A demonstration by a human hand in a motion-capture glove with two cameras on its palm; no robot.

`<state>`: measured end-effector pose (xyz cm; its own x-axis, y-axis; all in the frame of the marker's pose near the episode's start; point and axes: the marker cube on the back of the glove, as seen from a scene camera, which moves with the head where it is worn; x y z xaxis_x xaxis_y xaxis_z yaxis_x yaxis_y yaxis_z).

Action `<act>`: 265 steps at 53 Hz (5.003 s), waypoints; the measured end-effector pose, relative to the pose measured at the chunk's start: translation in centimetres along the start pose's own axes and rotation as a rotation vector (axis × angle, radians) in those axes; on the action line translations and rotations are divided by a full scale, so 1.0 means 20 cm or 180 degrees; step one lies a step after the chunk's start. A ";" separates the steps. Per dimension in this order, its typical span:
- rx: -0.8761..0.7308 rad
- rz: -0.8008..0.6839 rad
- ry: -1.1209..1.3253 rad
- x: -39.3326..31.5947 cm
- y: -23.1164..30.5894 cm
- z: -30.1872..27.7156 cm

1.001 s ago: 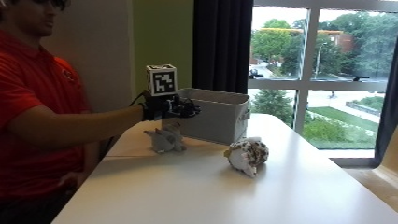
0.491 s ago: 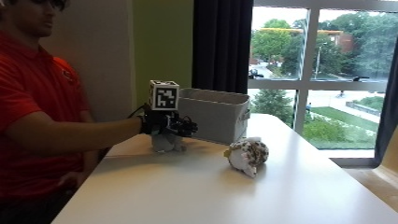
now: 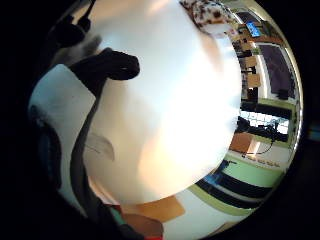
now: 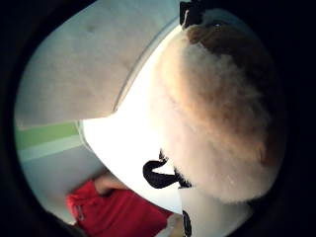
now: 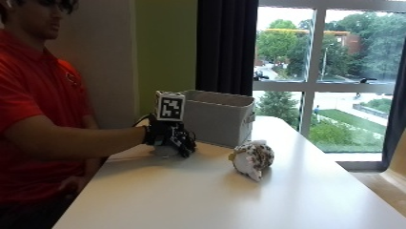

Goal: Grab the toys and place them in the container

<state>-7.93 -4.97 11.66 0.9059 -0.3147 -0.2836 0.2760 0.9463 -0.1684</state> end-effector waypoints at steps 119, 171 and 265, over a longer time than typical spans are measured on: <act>0.1365 -0.0124 -0.0096 0.01 -0.49 -1.18; 0.0769 -0.0379 0.0011 -0.65 -0.93 -1.22; 0.0066 0.0536 0.0142 0.61 -0.70 -0.78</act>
<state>-5.71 -23.22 -4.08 0.9248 -0.1542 -0.3479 0.1286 0.9871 -0.0957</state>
